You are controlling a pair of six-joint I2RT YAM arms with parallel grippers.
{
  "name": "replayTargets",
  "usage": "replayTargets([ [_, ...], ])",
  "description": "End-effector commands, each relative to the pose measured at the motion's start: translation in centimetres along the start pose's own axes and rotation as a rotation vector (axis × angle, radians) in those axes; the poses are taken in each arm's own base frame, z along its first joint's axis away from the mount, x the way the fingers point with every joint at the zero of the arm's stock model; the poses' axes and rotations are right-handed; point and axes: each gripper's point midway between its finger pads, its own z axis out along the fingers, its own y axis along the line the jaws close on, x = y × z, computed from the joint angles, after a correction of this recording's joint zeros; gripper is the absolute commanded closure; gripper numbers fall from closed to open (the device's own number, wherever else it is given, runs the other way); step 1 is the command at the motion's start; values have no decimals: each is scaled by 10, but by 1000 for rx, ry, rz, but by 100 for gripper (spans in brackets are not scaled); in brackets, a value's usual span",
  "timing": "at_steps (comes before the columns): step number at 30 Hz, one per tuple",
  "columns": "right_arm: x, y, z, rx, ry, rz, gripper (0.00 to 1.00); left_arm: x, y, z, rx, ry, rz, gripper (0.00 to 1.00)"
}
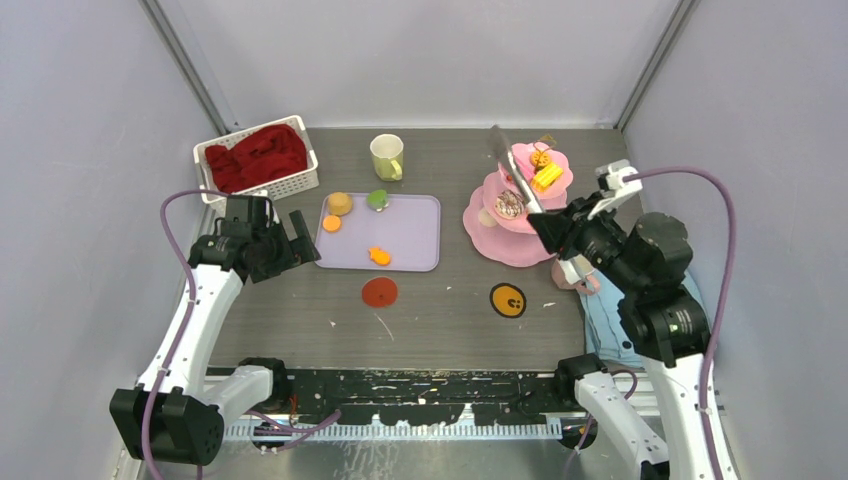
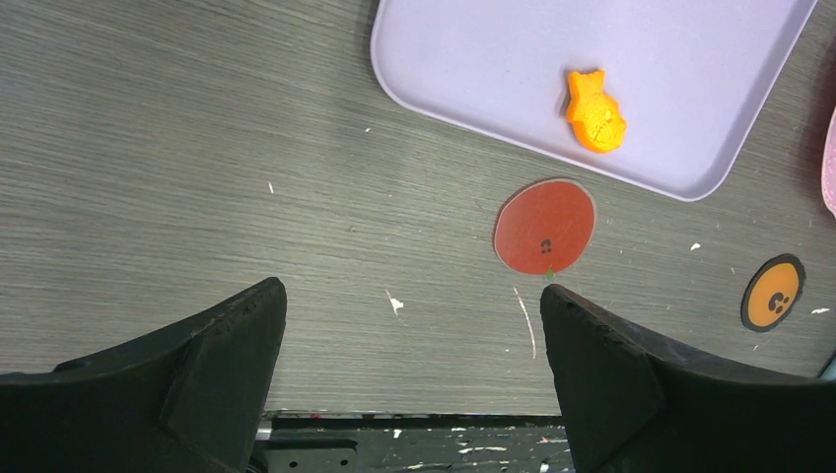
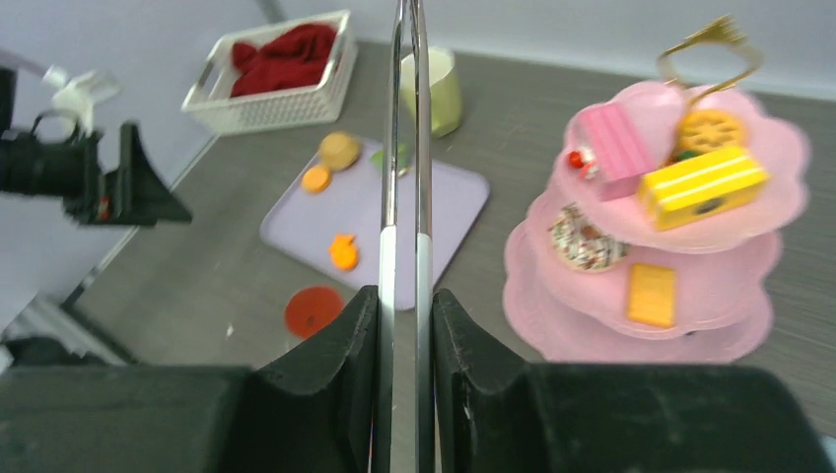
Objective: Serve the afternoon tea
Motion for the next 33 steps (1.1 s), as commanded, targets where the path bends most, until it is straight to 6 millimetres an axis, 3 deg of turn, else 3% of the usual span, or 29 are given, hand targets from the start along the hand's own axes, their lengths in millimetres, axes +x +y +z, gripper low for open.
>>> replayTargets([
  [1, 2, 43, 4, -281, 4, -56, 99, -9, -1, -8, 11, -46, 1, 0],
  [13, 49, 26, 30, -223, 194, -42, 99, -9, -5, -7, 21, -36, -26, 0],
  [20, 91, 57, 56, -210, 311, -123, 99, -12, -9, -9, 28, -36, -41, 0],
  [22, 104, 57, 65, -155, 344, -163, 99, -13, -9, -10, 26, -35, -44, 0],
  [33, 125, 64, 86, -146, 398, -163, 99, -13, -9, -6, 18, -25, -56, 0],
])
